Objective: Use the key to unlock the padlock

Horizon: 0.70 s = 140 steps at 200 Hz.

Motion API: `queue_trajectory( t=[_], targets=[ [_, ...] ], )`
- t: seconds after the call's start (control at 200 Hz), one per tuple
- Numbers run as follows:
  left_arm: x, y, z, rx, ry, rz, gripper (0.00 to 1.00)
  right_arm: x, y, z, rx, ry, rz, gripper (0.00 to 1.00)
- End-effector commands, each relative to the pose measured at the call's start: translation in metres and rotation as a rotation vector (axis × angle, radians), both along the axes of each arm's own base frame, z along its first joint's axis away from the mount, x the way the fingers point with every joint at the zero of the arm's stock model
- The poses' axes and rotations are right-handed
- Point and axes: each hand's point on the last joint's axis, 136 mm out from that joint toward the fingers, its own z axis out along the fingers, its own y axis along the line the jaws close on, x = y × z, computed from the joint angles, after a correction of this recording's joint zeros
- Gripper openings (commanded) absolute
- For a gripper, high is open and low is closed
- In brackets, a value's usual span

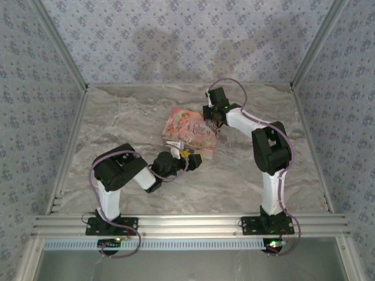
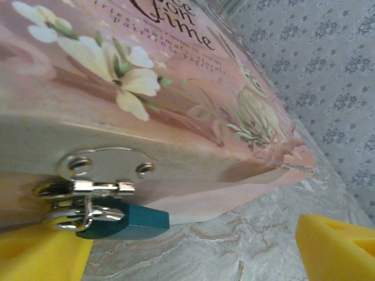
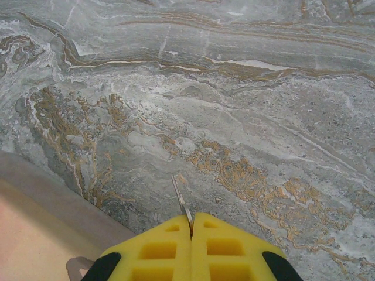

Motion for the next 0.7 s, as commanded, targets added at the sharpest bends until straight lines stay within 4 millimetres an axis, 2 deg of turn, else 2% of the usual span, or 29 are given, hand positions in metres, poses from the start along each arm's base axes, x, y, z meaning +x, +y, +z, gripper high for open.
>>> queue_trajectory(
  t=[0.0,0.075,0.15,0.25,0.35,0.525,0.695],
  targets=[
    [0.001,-0.012,0.050,-0.133,-0.065,-0.080,0.86,-0.033,0.006,-0.028,-0.037,0.128,0.059,0.00],
    [0.003,-0.009,0.050,-0.139,-0.057,-0.080,0.80,-0.032,0.007,-0.027,-0.038,0.125,0.061,0.00],
    [0.005,-0.003,0.050,-0.147,-0.052,-0.061,0.80,-0.032,0.007,-0.026,-0.039,0.125,0.063,0.00],
    [0.007,0.008,0.047,-0.138,-0.051,-0.003,0.85,-0.032,0.008,-0.026,-0.038,0.122,0.064,0.00],
    [0.008,0.016,0.046,-0.151,-0.050,0.032,0.82,-0.033,0.008,-0.025,-0.039,0.121,0.065,0.00],
    [-0.005,0.008,0.052,-0.170,-0.044,-0.058,0.76,-0.033,0.006,-0.027,-0.042,0.123,0.061,0.00],
    [-0.017,0.017,0.051,-0.160,-0.040,-0.069,0.74,-0.033,0.008,-0.024,-0.043,0.117,0.063,0.00]
  ],
)
